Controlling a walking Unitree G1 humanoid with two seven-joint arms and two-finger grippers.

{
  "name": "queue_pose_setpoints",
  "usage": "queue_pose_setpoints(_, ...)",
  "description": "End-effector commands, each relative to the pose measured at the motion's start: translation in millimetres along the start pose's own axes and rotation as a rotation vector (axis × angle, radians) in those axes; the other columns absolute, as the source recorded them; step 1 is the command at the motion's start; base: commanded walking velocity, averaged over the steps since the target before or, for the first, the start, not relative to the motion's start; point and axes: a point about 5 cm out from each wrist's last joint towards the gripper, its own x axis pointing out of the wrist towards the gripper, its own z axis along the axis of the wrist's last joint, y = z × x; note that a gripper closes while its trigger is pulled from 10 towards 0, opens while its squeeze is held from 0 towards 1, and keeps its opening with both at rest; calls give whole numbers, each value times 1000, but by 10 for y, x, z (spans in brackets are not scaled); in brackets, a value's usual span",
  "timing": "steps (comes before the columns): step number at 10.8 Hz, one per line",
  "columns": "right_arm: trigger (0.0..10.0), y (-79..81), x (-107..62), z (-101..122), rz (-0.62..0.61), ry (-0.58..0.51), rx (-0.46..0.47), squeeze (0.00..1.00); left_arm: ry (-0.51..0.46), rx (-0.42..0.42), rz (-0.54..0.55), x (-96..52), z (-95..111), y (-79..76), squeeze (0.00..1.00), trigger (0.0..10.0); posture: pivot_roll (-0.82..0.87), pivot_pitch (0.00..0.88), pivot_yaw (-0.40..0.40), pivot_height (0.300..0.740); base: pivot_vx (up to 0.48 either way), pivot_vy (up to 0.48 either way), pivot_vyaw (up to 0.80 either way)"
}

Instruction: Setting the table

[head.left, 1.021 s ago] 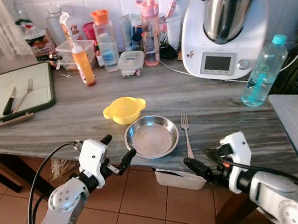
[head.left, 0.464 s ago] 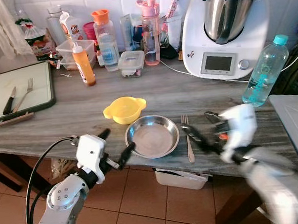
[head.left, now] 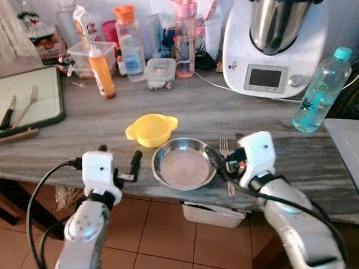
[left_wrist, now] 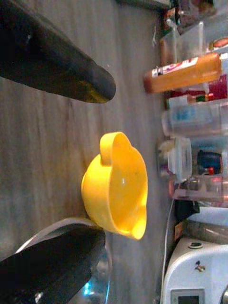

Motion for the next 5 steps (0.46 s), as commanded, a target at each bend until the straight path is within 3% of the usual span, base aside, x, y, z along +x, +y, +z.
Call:
queue_pose_setpoints(1,10000,-43,14,26,-31,-28,-15,0,-23,19,10,44,33,-26,0,10000,111,0,-14,740,0,0,-706)
queue_pose_setpoints(3,10000,-98,-5,-24,-69,-46,43,0,-9,28,39,74,-8,-22,0,10000,113,0,-24,740,0,0,-575)
queue_pose_setpoints(5,10000,-101,-3,-87,-85,-36,32,0,10,18,26,80,-49,-52,0,10000,112,0,-13,740,0,0,0)
